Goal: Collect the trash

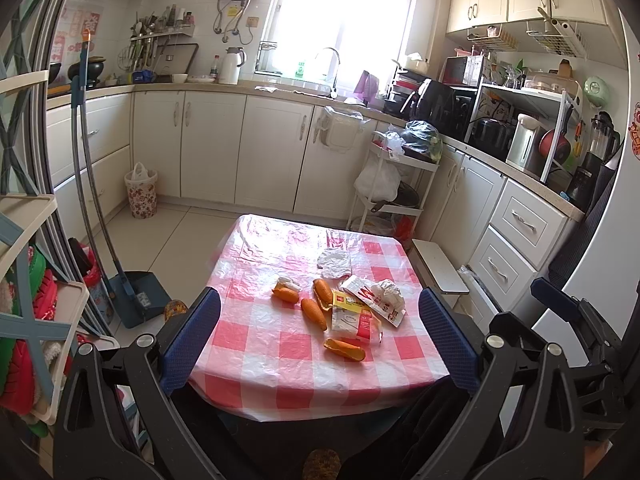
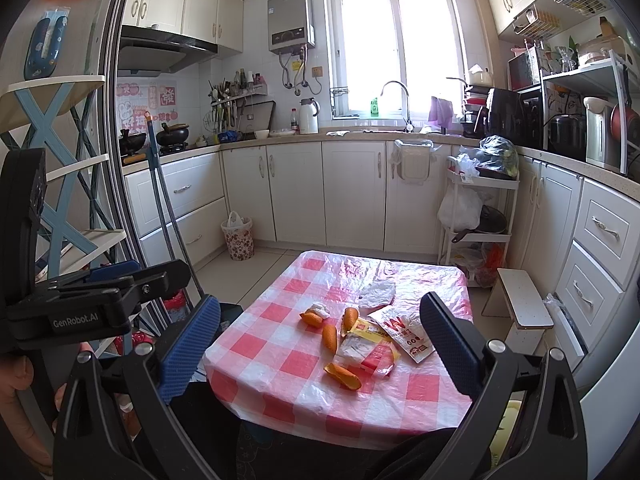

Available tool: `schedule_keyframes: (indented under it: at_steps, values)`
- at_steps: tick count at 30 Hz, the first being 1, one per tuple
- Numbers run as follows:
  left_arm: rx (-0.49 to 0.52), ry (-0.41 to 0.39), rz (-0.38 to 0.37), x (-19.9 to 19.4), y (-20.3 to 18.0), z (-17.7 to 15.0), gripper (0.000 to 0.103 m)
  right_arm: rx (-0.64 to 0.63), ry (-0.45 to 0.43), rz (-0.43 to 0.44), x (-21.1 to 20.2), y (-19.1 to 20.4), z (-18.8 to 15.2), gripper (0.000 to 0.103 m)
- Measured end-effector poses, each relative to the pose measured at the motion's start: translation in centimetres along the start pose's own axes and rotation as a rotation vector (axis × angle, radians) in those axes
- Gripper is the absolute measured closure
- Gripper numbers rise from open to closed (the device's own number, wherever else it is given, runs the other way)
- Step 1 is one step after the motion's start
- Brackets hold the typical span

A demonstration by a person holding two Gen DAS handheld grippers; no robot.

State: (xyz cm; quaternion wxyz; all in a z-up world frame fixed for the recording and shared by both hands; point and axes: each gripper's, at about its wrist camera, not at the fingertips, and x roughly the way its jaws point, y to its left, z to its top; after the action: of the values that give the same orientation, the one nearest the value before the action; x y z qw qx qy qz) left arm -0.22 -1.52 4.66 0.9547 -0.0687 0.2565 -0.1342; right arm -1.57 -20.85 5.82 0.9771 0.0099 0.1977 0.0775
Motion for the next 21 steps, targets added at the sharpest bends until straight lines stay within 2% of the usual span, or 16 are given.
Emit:
schedule_keyframes:
  at_steps: [21]
  values:
    - [0.000,0.001,-0.001,0.01,-0.08,0.03,0.007,0.001,0.000,0.000,0.00,0.03,0.01,0.007]
